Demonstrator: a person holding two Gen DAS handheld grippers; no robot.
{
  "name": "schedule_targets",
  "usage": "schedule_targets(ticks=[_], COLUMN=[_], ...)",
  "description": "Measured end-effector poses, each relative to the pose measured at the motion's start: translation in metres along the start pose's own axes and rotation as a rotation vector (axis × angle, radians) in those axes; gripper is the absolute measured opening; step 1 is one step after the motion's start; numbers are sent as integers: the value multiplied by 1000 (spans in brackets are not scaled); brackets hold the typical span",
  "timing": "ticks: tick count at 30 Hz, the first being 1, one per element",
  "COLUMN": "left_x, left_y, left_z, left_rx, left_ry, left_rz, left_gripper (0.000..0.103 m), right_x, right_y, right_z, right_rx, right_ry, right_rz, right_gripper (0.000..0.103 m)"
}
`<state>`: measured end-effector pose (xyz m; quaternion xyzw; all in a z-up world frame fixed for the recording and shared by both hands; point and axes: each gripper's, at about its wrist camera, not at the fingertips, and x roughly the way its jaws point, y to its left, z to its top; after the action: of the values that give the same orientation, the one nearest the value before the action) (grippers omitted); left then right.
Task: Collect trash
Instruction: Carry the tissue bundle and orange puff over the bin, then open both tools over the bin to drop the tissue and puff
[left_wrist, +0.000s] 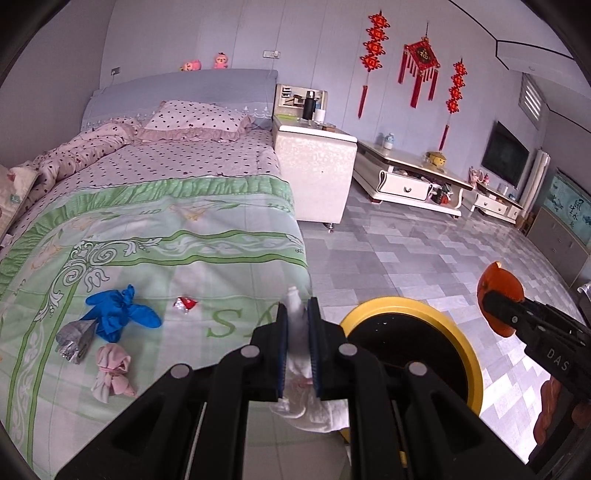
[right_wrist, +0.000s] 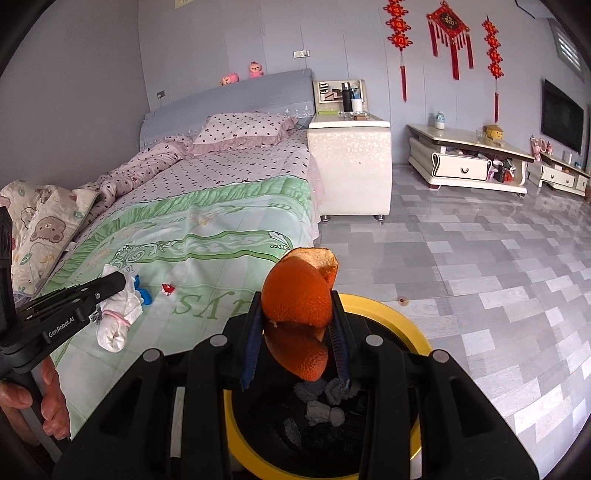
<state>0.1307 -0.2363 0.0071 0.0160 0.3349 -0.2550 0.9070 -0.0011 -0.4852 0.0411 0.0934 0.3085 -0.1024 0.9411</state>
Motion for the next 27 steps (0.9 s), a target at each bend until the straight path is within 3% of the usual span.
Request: schedule_targets(ticks=[14, 27], left_x=[58, 88], left_y=[-56, -63], left_z=[-15, -31], left_rx=[75, 46], left_ry=[97, 197], left_rz=[-58, -103], left_gripper=[10, 10], right_x=[27, 52], right_y=[-36, -47], right_z=[-24, -36], right_rx=[31, 55], right_ry=[70, 124], right_rz=[-25, -31], right_gripper=[33, 34])
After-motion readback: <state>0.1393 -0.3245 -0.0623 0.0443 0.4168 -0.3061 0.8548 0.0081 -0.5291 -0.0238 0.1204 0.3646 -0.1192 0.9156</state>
